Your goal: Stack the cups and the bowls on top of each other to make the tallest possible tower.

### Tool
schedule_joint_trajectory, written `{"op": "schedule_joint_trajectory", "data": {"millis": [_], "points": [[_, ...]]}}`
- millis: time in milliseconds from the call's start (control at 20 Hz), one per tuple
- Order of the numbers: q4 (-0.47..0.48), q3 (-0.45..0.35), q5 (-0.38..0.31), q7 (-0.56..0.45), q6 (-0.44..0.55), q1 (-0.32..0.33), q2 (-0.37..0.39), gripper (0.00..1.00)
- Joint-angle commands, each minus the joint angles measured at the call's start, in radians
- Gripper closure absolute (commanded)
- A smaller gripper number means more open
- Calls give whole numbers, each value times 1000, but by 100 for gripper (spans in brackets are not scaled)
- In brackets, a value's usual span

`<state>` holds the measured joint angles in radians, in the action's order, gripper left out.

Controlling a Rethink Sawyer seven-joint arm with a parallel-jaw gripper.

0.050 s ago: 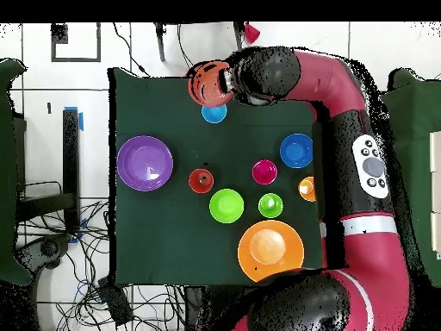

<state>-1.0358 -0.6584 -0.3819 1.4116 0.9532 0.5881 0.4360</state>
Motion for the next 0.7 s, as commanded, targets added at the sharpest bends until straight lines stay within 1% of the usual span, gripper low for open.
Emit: {"op": "schedule_joint_trajectory", "data": {"millis": [50, 250, 700], "points": [[13, 57, -79, -125, 87, -38, -28, 100], [-4, 56, -75, -118, 57, -31, -31, 100], [-65, 73, -77, -84, -6, -23, -13, 100]]}}
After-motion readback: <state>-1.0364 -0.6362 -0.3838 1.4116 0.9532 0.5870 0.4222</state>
